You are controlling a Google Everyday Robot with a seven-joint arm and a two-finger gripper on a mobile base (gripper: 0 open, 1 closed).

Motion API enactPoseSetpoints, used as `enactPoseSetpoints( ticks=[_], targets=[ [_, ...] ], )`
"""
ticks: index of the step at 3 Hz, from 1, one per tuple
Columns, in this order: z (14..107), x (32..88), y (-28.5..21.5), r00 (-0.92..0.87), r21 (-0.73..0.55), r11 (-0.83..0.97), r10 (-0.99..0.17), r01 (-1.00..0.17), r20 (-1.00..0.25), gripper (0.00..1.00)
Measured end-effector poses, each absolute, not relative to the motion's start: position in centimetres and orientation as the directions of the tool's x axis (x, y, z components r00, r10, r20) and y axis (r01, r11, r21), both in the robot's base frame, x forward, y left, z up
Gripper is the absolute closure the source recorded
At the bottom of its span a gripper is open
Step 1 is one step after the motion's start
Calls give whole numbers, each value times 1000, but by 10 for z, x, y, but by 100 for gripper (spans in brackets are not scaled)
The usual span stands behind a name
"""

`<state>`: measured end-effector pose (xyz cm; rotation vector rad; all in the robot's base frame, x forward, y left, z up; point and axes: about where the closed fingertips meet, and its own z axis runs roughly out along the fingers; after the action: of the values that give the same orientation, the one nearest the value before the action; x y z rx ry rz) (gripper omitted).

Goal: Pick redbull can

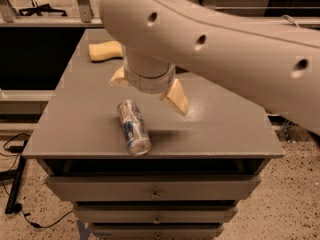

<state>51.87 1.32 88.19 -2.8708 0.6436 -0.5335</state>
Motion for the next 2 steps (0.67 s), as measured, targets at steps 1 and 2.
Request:
enactPoseSetpoints(
  ticks=[1, 2],
  targets=[
    [868, 526, 16, 863, -126, -930, -367, -344, 347, 0],
    [845, 519, 17, 892, -22, -943, -322, -333, 317, 0]
  ],
)
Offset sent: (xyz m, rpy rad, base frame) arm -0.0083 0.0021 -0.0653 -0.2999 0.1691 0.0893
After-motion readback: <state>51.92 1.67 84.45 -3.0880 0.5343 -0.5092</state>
